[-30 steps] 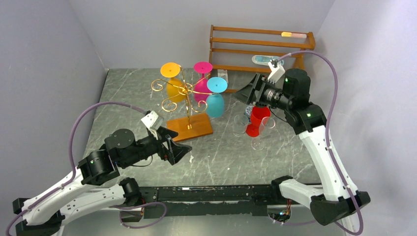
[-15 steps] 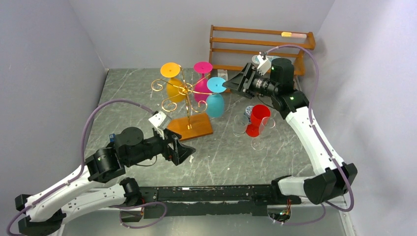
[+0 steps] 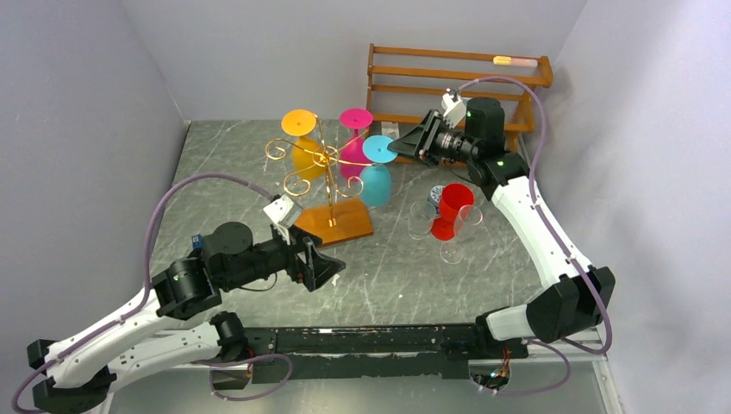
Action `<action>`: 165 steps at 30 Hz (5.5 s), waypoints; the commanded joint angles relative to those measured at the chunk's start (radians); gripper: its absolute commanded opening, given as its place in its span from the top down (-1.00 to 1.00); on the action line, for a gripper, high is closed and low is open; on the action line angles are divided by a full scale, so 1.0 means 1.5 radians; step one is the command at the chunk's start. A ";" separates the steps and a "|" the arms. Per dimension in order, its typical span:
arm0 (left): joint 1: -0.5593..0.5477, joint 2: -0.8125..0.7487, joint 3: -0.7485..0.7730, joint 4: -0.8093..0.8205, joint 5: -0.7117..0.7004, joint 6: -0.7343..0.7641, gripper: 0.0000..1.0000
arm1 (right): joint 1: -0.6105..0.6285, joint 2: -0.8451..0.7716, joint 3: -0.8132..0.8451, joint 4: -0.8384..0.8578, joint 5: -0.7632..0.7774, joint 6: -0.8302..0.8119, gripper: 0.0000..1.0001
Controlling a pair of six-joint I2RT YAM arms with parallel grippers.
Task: Take the wine glass off the wine glass rack
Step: Pick up the wine glass from the wine rack, then place the wine glass at the center of the board.
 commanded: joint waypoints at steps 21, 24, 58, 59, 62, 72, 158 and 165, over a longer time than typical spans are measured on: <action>0.004 0.016 -0.010 0.042 0.001 -0.028 -0.93 | -0.002 -0.010 -0.002 0.047 -0.033 0.063 1.00; 0.004 0.018 -0.005 0.029 0.001 -0.022 -0.93 | -0.002 -0.018 -0.013 0.067 -0.048 0.085 1.00; 0.003 0.020 0.003 0.042 0.008 -0.018 -0.94 | 0.025 -0.032 0.017 0.047 -0.073 0.098 1.00; 0.004 0.020 0.002 0.044 0.008 -0.018 -0.94 | 0.031 -0.028 0.023 0.044 -0.074 0.094 1.00; 0.004 0.018 0.002 0.042 0.003 -0.021 -0.94 | 0.052 -0.020 0.032 0.042 -0.062 0.090 1.00; 0.003 0.037 0.034 0.019 0.008 -0.011 -0.94 | 0.069 0.001 0.045 0.034 -0.014 0.082 1.00; 0.003 -0.030 -0.054 0.119 0.044 -0.138 -0.89 | 0.075 -0.319 -0.108 -0.135 -0.115 -0.126 1.00; 0.003 -0.021 -0.019 0.109 0.116 -0.200 -0.85 | 0.075 -0.296 -0.060 -0.297 -0.131 -0.207 1.00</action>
